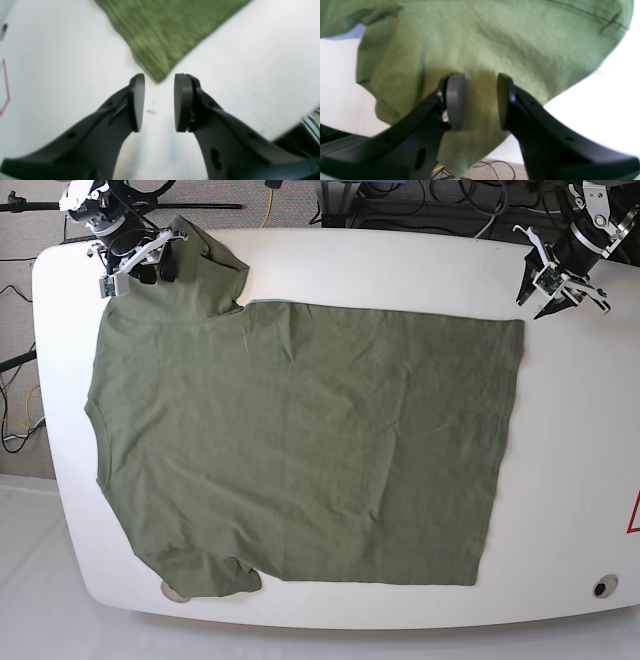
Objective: Fold the T-shirt properly
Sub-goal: 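Close right gripper on the sleeve fabric and lift it slightly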
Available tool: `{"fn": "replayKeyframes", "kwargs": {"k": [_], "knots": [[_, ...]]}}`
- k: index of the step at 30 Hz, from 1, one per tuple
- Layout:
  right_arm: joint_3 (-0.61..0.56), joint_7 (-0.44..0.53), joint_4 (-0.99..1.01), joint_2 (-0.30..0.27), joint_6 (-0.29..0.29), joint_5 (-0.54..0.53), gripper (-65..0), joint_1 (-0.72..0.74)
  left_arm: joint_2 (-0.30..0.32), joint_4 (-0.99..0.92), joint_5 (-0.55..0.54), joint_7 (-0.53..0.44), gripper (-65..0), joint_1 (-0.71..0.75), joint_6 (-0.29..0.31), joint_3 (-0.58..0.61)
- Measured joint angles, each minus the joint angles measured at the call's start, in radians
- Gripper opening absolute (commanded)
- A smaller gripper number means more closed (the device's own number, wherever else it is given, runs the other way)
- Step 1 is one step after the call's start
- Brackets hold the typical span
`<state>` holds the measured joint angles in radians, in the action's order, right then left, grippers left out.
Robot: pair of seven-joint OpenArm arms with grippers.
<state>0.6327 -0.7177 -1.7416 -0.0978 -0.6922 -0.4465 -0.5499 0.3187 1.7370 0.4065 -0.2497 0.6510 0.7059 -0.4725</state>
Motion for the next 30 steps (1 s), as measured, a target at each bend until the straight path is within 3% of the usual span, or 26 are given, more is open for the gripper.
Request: {"fn": "replayKeyframes", "kwargs": {"k": [3, 15, 22, 30], "knots": [[0.006, 0.008, 0.058, -0.002, -0.004, -0.087, -41.4, 0.019, -0.002, 0.0, 0.006, -0.007, -48.1, -0.007, 0.002, 0.001], [0.009, -0.003, 0.148, 0.006, -0.016, -0.192, -41.2, 0.084, -0.004, -0.003, 0.019, -0.003, -47.2, -0.014, -0.001, 0.002], [0.018, -0.102, 0.14, 0.008, -0.009, -0.299, -41.6, 0.108, -0.007, -0.004, 0.0, 0.035, -44.6, -0.019, 0.0, 0.004], [0.035, -0.207, 0.08, 0.01, -0.003, -0.333, -41.8, 0.1, 0.016, -0.009, -0.072, 0.077, -45.0, -0.025, 0.001, 0.004]]}}
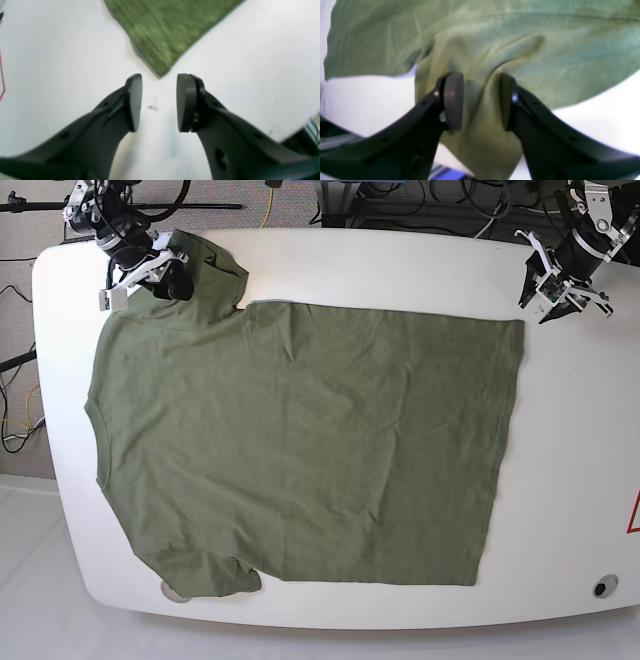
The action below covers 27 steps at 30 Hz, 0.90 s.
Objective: Fold the T-shirt properly
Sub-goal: 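Close right gripper on the sleeve fabric and lift it slightly, then lower the held sleeve and move left gripper toward the shirt corner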
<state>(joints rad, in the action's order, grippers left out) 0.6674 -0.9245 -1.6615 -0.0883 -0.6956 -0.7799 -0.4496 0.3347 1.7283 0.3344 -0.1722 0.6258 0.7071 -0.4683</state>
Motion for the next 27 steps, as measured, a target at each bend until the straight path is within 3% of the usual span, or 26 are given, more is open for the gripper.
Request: {"fn": "replayKeyframes", "kwargs": {"k": [17, 20, 27], "knots": [[-0.023, 0.043, -0.049, 0.005, 0.005, 0.035, -41.4, -0.011, 0.023, -0.009, -0.042, -0.037, -47.1, -0.011, 0.001, -0.01], [-0.006, 0.058, -0.051, 0.012, 0.003, 0.04, -41.0, -0.004, 0.012, -0.005, -0.093, -0.006, -46.6, -0.01, 0.019, -0.085], [0.04, 0.06, -0.05, 0.015, 0.007, 0.063, -40.9, 0.023, 0.014, -0.001, -0.177, 0.058, -45.4, -0.008, -0.016, -0.219]]}}
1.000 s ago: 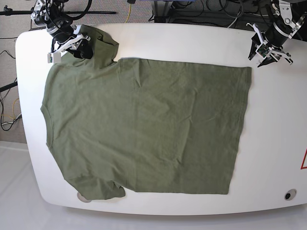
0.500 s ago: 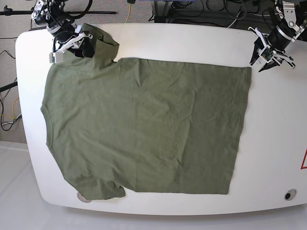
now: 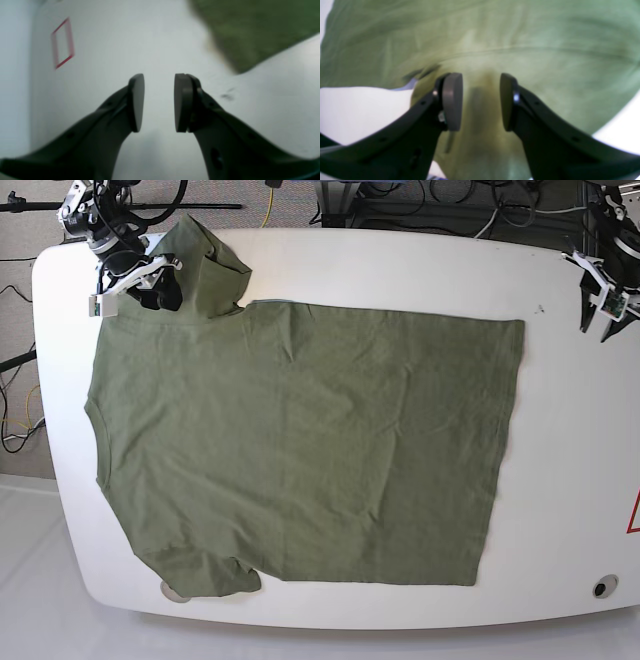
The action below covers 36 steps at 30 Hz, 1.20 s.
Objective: Fold the T-shirt properly
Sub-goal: 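Lower the held sleeve and move left gripper toward the shirt corner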
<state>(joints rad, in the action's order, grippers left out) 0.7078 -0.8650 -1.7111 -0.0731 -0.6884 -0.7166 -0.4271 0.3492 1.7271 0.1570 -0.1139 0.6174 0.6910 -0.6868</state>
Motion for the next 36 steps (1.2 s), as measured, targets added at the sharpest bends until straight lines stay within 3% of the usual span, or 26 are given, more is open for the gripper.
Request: {"fn": "replayKeyframes", "kwargs": {"k": [6, 11, 16, 36], "knots": [[0.014, -0.058, -0.005, -0.023, 0.0, 0.002, -41.4, 0.054, -0.006, 0.0, -0.012, 0.01, -45.3, -0.002, 0.022, 0.039], [0.011, -0.111, -0.011, -0.052, -0.001, -0.064, -41.7, 0.071, -0.008, -0.007, -0.016, 0.01, -45.4, 0.003, 0.019, 0.043], [0.007, -0.151, 0.002, -0.048, -0.003, -0.04, -42.1, 0.056, -0.008, -0.01, -0.049, 0.009, -45.3, 0.003, 0.014, 0.028], [-0.021, -0.116, 0.039, -0.006, -0.002, -0.047, -42.6, 0.014, -0.013, -0.013, -0.067, -0.005, -46.1, -0.014, 0.017, 0.027]]}}
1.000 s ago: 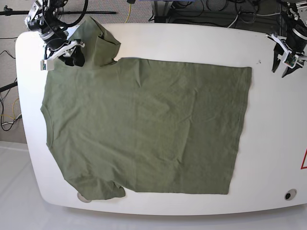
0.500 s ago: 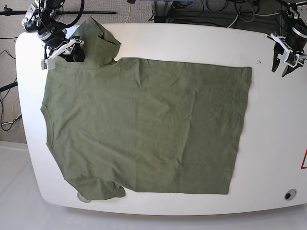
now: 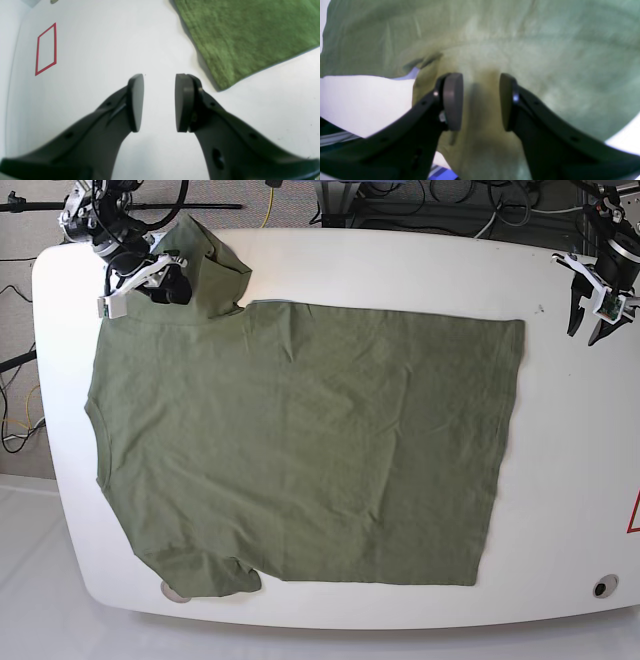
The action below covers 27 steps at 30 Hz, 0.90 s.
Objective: Fold the T-shirt properly
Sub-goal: 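Lower the held sleeve and move left gripper toward the shirt corner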
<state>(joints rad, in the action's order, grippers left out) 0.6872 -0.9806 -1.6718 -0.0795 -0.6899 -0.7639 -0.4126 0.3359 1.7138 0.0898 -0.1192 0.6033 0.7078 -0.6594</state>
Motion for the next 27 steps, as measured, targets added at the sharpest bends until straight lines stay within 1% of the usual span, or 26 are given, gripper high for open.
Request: {"fn": "replayKeyframes", "kwargs": {"k": [3, 5, 7, 11, 14, 17, 21, 27], "knots": [[0.003, 0.012, 0.023, 0.002, 0.001, 0.005, -42.8, 0.008, 0.0, -0.002, 0.003, 0.001, -45.9, -0.003, 0.0, -0.001], [0.009, 0.073, 0.056, 0.005, -0.01, 0.032, -43.0, 0.017, 0.0, -0.002, 0.002, 0.015, -45.9, -0.005, 0.0, -0.001], [0.013, 0.108, 0.075, 0.01, -0.01, 0.043, -43.2, 0.024, 0.0, -0.002, 0.002, 0.016, -45.9, -0.008, 0.0, -0.001], [0.014, 0.14, 0.086, 0.01, -0.011, 0.093, -43.5, 0.04, 0.0, -0.002, 0.002, 0.018, -45.1, -0.013, 0.0, -0.001], [0.032, 0.139, 0.08, 0.014, -0.017, 0.141, -43.6, 0.06, 0.0, 0.008, -0.003, 0.022, -45.2, -0.013, -0.001, -0.001], [0.04, 0.129, 0.072, 0.01, -0.01, 0.158, -43.6, 0.068, 0.0, 0.014, -0.009, 0.022, -45.2, -0.011, 0.0, -0.001], [0.045, 0.113, 0.068, 0.007, -0.01, 0.155, -43.0, 0.066, -0.001, 0.018, -0.009, 0.023, -45.5, -0.01, 0.0, 0.0], [0.045, 0.118, 0.067, -0.005, -0.01, 0.147, -42.9, 0.06, 0.0, 0.015, -0.018, 0.033, -45.4, -0.026, -0.003, 0.027]]}}
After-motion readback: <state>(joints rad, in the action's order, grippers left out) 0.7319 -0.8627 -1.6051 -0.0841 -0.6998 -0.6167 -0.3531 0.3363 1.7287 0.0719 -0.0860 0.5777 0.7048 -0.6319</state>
